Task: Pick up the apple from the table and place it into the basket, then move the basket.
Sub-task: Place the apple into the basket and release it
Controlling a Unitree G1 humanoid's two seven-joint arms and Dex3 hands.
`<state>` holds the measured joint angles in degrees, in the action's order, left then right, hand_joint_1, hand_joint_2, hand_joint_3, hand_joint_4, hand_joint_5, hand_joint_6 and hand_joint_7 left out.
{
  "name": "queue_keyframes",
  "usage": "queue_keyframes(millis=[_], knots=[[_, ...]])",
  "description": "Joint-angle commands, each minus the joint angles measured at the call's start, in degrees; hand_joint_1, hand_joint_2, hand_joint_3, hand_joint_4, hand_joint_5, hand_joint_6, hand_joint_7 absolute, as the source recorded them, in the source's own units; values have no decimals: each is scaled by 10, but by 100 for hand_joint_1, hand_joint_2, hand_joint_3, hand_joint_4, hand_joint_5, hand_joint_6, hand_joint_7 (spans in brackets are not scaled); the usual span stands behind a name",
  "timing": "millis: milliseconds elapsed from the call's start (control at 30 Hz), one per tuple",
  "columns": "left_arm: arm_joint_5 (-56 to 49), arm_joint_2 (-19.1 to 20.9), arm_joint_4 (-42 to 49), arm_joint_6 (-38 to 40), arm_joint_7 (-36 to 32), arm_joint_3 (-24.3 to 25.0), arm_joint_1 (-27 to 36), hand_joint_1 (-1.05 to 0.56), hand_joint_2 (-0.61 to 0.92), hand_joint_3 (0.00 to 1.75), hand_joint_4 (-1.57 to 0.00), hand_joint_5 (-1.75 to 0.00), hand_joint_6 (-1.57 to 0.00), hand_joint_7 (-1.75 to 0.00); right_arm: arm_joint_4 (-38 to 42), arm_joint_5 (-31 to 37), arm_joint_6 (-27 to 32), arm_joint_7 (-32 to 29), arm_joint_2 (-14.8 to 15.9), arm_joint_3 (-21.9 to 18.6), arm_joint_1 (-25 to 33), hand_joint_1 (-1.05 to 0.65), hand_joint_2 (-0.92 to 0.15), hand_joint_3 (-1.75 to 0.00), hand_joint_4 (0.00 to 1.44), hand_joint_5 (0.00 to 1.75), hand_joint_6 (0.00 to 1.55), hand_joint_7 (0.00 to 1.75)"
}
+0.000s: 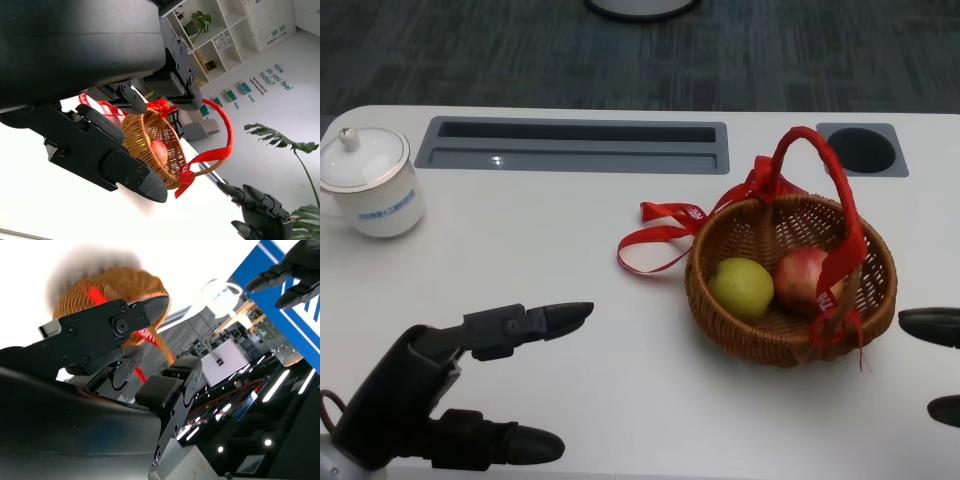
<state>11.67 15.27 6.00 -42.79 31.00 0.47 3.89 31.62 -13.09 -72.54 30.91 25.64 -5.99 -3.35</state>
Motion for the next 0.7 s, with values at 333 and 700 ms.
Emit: queue_keyframes(millis=[333, 700], knots=[[-11, 2, -14, -6, -5, -1, 5, -51, 74, 0, -68, -1, -65, 0, 43, 57, -24, -33, 36, -18, -88, -41, -80, -1, 73, 0, 71, 0], [-10, -1, -14, -13, -6, -2, 7, -53, 74, 0, -69, 0, -65, 0, 144, 186, -45, -66, 36, 8, -199, -44, -78, 0, 70, 0, 68, 0]])
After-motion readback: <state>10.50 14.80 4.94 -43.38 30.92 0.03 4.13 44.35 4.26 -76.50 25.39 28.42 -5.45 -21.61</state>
